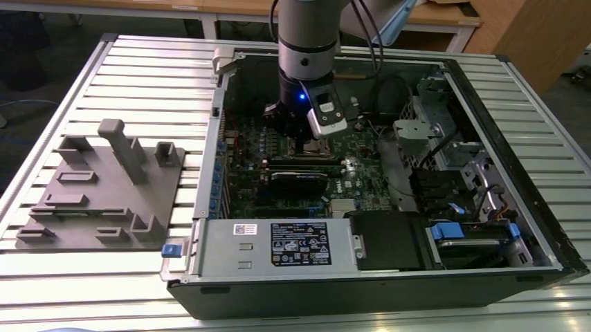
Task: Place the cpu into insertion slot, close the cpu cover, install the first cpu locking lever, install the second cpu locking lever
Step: 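Install the second cpu locking lever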
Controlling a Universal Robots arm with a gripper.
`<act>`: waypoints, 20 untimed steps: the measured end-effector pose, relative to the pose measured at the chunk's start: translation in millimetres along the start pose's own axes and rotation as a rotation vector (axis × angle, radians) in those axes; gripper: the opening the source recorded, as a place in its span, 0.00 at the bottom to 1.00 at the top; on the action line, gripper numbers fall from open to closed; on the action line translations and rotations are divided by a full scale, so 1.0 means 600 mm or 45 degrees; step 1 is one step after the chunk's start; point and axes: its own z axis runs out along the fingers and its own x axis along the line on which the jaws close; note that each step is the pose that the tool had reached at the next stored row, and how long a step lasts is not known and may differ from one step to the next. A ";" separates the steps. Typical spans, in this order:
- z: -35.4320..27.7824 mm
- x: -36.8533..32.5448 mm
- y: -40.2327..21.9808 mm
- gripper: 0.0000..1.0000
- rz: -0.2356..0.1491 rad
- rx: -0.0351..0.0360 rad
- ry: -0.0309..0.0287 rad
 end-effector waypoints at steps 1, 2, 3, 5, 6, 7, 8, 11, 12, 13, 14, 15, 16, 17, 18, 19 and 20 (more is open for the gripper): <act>0.000 0.000 0.000 0.10 0.000 0.0000 0.0000; 0.000 0.000 0.000 0.10 0.000 0.0000 0.0000; 0.001 0.001 0.000 0.10 0.000 -0.0003 -0.0002; 0.002 0.002 0.000 0.10 0.000 0.0000 0.0000; 0.002 0.002 0.000 0.10 0.000 0.0000 0.0000; 0.002 0.002 0.000 0.10 0.000 0.0000 0.0000; 0.002 0.002 0.000 0.10 0.000 0.0001 0.0000; 0.005 0.004 -0.001 0.10 0.000 -0.0003 -0.0003; 0.006 0.005 -0.001 0.10 0.000 -0.0002 -0.0002; 0.008 0.005 -0.001 0.10 0.000 -0.0001 -0.0002; 0.008 0.005 -0.001 0.10 0.000 -0.0001 -0.0002; 0.008 0.005 -0.001 0.10 0.000 0.0002 -0.0001; 0.008 0.005 -0.001 0.10 0.000 0.0003 0.0000; 0.008 0.005 -0.001 0.10 0.000 0.0002 -0.0001; 0.008 0.005 -0.001 0.10 0.000 0.0000 -0.0002; 0.008 0.005 -0.001 0.10 0.000 0.0000 -0.0002; 0.009 0.006 -0.001 0.10 0.000 -0.0002 -0.0003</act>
